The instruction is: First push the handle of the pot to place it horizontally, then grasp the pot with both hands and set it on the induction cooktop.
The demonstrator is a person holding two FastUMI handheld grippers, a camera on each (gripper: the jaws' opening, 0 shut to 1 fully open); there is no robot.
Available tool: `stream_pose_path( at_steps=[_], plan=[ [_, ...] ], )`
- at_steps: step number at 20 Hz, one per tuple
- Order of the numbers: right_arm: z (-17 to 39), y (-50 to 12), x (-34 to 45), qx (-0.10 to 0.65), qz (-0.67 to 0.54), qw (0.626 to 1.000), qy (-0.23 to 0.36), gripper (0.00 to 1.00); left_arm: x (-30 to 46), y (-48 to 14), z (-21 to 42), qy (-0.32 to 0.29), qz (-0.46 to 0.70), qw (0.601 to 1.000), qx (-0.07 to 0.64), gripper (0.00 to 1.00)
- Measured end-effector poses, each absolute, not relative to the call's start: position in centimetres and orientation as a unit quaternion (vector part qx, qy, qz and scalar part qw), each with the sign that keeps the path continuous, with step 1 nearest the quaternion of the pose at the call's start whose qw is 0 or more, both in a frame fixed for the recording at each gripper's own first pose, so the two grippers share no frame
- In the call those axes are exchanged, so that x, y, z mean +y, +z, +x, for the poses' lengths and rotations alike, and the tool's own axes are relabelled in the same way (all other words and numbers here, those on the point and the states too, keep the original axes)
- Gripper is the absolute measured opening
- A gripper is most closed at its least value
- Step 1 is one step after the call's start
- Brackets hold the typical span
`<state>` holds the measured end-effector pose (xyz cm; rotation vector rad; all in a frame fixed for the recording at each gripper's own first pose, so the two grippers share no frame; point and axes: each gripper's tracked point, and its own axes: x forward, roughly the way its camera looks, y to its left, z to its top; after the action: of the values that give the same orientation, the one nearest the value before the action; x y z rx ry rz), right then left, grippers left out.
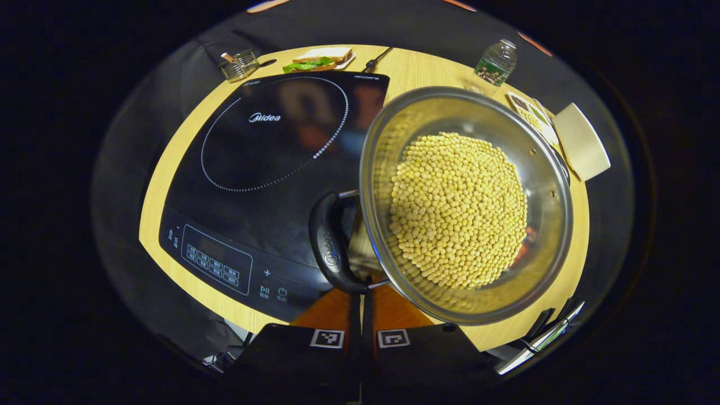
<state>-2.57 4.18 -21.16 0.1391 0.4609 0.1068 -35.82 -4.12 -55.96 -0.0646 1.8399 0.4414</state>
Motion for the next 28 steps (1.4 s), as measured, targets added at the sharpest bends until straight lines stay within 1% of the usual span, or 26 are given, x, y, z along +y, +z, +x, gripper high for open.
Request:
stream_pose_path(
  at_steps=[4, 5, 6, 8, 9, 10, 11, 13, 14, 16, 17, 18, 19, 21, 22, 28],
  plan=[
    [-3.1, -21.8, 5.6, 0.246, 0.086, 0.964, 0.06, 0.94, -3.5, -56.7, -34.9, 0.17, -0.01, 0.599, 0.782, 0.08],
    [-3.3, -21.9, 5.8, 0.251, 0.093, 0.962, 0.059, 0.97, -3.7, -56.8, -34.3, 0.163, -0.003, 0.603, 0.781, 0.08],
    [-3.5, -22.1, 5.8, 0.256, 0.098, 0.96, 0.056, 0.93, -3.8, -56.9, -33.8, 0.158, 0.001, 0.606, 0.78, 0.08],
    [-4.0, -22.6, 5.6, 0.267, 0.103, 0.957, 0.048, 0.93, -3.6, -56.8, -33.2, 0.144, 0.012, 0.613, 0.777, 0.09],
    [-4.2, -22.6, 5.6, 0.269, 0.105, 0.956, 0.043, 0.98, -3.5, -57.0, -32.8, 0.135, 0.018, 0.616, 0.776, 0.08],
    [-4.3, -22.7, 5.6, 0.271, 0.106, 0.956, 0.04, 0.93, -3.4, -57.4, -32.3, 0.127, 0.024, 0.62, 0.774, 0.08],
    [-4.5, -22.7, 5.7, 0.272, 0.105, 0.956, 0.036, 0.98, -3.5, -57.7, -31.7, 0.119, 0.029, 0.623, 0.772, 0.08],
    [-4.8, -22.9, 5.6, 0.276, 0.1, 0.956, 0.029, 0.98, -3.3, -58.3, -30.4, 0.102, 0.042, 0.63, 0.768, 0.08],
    [-5.0, -22.9, 5.7, 0.279, 0.096, 0.955, 0.026, 0.93, -3.3, -58.6, -29.7, 0.094, 0.049, 0.634, 0.766, 0.08],
    [-5.3, -23.3, 5.9, 0.286, 0.093, 0.953, 0.023, 0.93, -3.2, -59.1, -28.5, 0.077, 0.062, 0.643, 0.76, 0.08],
    [-5.5, -23.4, 6.1, 0.291, 0.093, 0.952, 0.022, 0.98, -3.3, -59.4, -27.9, 0.067, 0.067, 0.647, 0.757, 0.08],
    [-5.6, -23.7, 6.3, 0.295, 0.092, 0.951, 0.021, 0.93, -3.2, -59.8, -27.3, 0.057, 0.073, 0.651, 0.754, 0.08],
    [-5.7, -24.0, 6.5, 0.3, 0.092, 0.949, 0.019, 0.98, -3.2, -60.4, -26.8, 0.047, 0.077, 0.655, 0.75, 0.08],
    [-6.0, -24.5, 6.8, 0.308, 0.089, 0.947, 0.017, 0.98, -3.2, -61.2, -26.0, 0.03, 0.082, 0.661, 0.746, 0.08],
    [-6.0, -24.7, 7.1, 0.312, 0.086, 0.946, 0.016, 0.93, -3.3, -61.6, -25.6, 0.021, 0.082, 0.663, 0.744, 0.08],
    [-6.3, -25.8, 7.8, 0.33, 0.072, 0.941, 0.007, 0.93, -3.7, -63.5, -23.8, -0.01, 0.089, 0.671, 0.736, 0.08]
  ],
)
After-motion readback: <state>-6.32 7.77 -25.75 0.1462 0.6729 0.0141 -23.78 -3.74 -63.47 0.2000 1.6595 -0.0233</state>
